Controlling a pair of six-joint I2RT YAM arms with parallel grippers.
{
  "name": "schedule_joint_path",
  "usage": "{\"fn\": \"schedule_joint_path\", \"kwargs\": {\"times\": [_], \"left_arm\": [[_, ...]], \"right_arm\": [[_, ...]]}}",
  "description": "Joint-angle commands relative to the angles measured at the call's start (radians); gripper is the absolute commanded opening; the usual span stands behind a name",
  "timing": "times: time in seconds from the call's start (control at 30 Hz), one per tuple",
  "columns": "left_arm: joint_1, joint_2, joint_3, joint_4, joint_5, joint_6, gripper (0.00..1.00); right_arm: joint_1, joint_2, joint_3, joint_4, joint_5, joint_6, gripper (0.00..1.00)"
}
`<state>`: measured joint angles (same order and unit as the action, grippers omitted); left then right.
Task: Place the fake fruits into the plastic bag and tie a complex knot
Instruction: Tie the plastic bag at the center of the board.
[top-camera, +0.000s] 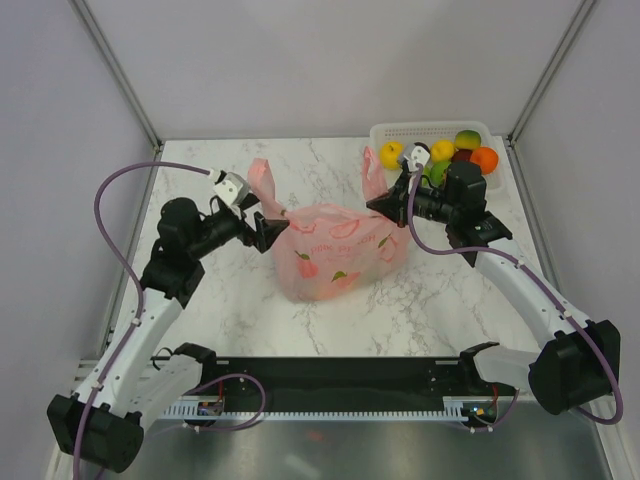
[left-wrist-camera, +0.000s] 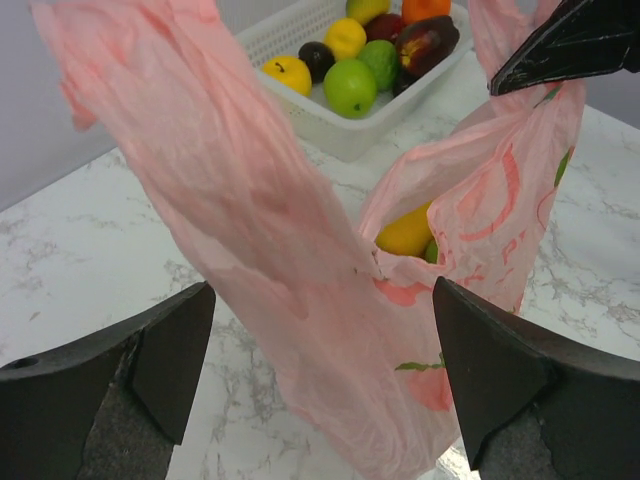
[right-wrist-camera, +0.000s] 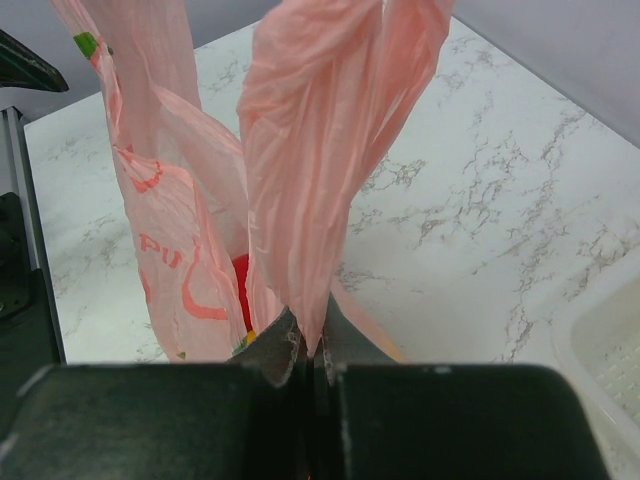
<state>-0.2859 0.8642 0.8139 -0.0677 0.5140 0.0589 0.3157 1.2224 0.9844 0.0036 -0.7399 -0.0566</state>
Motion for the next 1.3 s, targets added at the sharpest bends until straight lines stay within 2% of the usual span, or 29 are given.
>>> {"fn": "schedule_joint_path", "kwargs": {"times": [0.0, 0.17, 0.43, 0.53, 0.6, 0.77, 0.87, 0.9, 0.93, 0.97, 1.0, 1.07, 1.1, 1.17, 1.23, 1.27], "left_arm": [[0.005, 0.036, 0.01, 0.202, 0.098, -0.041, 0.97], [0.008, 0.094, -0.009, 0.351, 0.124, -0.048, 0.96], [0.048, 0.133, -0.016, 0.37, 0.09, -0.045, 0.96], [0.056, 0.163, -0.019, 0.423, 0.191, -0.096, 0.96], [0.054, 0.197, -0.022, 0.505, 0.295, -0.163, 0.94], [0.056, 0.274, -0.044, 0.693, 0.44, -0.296, 0.89], [0.054, 0.328, -0.016, 0.715, 0.509, -0.335, 0.76], [0.054, 0.338, -0.012, 0.717, 0.527, -0.344, 0.65], [0.054, 0.349, -0.006, 0.706, 0.535, -0.349, 0.59], [0.051, 0.354, 0.01, 0.691, 0.546, -0.337, 0.45], [0.05, 0.351, 0.019, 0.669, 0.558, -0.321, 0.37], [0.039, 0.335, 0.053, 0.548, 0.549, -0.247, 0.14], [0.034, 0.329, 0.065, 0.489, 0.494, -0.219, 0.02], [0.015, 0.303, 0.08, 0.392, 0.46, -0.153, 0.02], [-0.004, 0.282, 0.088, 0.35, 0.367, -0.12, 0.02], [-0.033, 0.274, 0.105, 0.279, 0.332, -0.066, 0.02]], "right_arm": [[-0.007, -0.014, 0.039, 0.026, -0.053, -0.023, 0.0], [-0.007, -0.021, 0.037, 0.018, -0.055, -0.031, 0.0], [-0.01, -0.029, 0.034, 0.006, -0.058, -0.04, 0.0], [-0.012, -0.023, 0.039, 0.006, -0.064, -0.04, 0.0], [-0.012, -0.02, 0.039, 0.006, -0.065, -0.038, 0.0], [-0.013, -0.018, 0.039, 0.004, -0.07, -0.038, 0.0], [-0.013, -0.018, 0.042, 0.004, -0.076, -0.037, 0.0], [-0.013, -0.017, 0.042, 0.006, -0.081, -0.035, 0.0], [-0.013, -0.017, 0.043, 0.006, -0.084, -0.032, 0.0], [-0.013, -0.017, 0.046, 0.006, -0.087, -0.031, 0.0], [-0.013, -0.012, 0.046, 0.006, -0.093, -0.029, 0.0], [-0.013, -0.008, 0.049, 0.004, -0.104, -0.022, 0.0], [-0.013, -0.001, 0.053, 0.006, -0.11, -0.019, 0.0], [-0.012, 0.003, 0.056, 0.007, -0.128, -0.008, 0.0], [-0.012, 0.011, 0.059, 0.016, -0.141, 0.001, 0.0], [-0.01, 0.012, 0.059, 0.018, -0.145, 0.006, 0.0]]}}
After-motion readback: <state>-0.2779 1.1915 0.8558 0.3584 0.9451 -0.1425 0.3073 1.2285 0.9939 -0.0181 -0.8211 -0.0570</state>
